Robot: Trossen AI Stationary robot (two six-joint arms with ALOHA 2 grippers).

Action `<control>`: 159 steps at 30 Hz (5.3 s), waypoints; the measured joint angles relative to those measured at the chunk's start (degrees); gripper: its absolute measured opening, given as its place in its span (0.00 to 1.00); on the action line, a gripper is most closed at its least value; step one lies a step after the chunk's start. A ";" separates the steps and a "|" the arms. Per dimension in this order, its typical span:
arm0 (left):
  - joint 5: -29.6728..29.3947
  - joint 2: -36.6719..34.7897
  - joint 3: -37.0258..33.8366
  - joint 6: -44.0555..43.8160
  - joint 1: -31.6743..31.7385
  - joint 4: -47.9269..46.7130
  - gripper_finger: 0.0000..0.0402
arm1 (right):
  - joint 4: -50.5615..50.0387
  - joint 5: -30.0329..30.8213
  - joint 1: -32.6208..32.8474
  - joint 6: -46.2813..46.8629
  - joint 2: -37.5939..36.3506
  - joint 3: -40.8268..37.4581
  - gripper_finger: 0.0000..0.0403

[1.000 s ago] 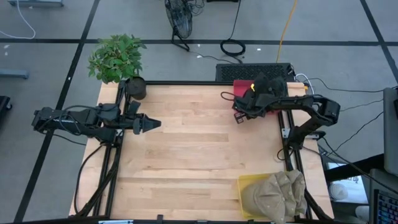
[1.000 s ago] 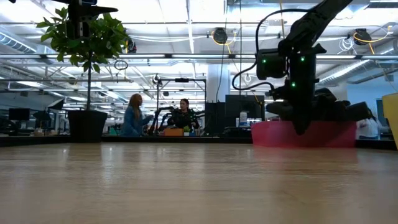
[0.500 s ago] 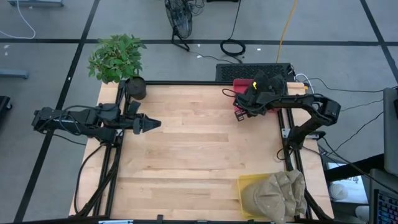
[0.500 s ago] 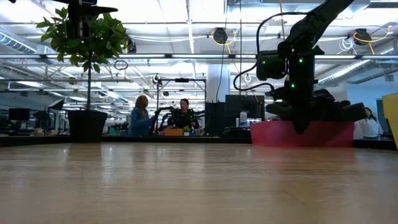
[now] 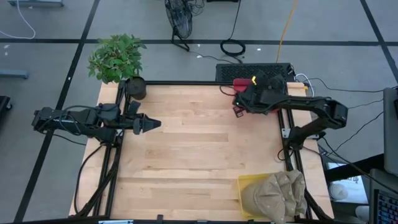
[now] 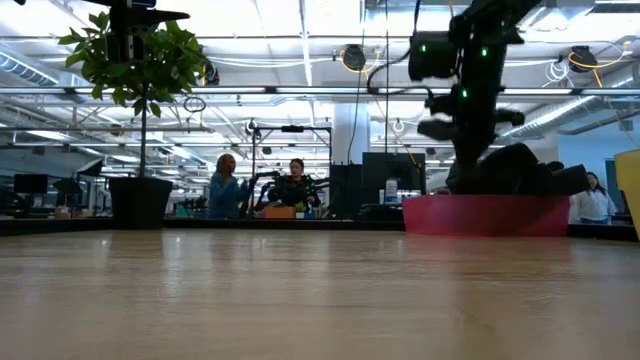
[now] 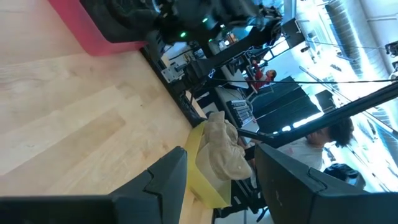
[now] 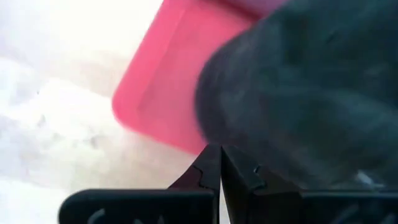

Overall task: Pick & Place hat
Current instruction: Adjust the bins, then return to Home Position

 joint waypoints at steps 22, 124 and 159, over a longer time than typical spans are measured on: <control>1.95 0.00 0.00 2.16 0.05 0.11 0.47 | -39.51 -8.93 39.82 41.56 -7.53 7.85 0.00; 29.29 26.48 6.31 24.68 -3.82 -19.47 0.02 | 17.87 -2.40 35.30 -3.16 -17.35 5.05 0.00; 28.20 -15.41 -34.71 10.19 3.73 21.95 0.00 | 19.30 -2.70 33.96 -0.78 -16.73 5.00 0.00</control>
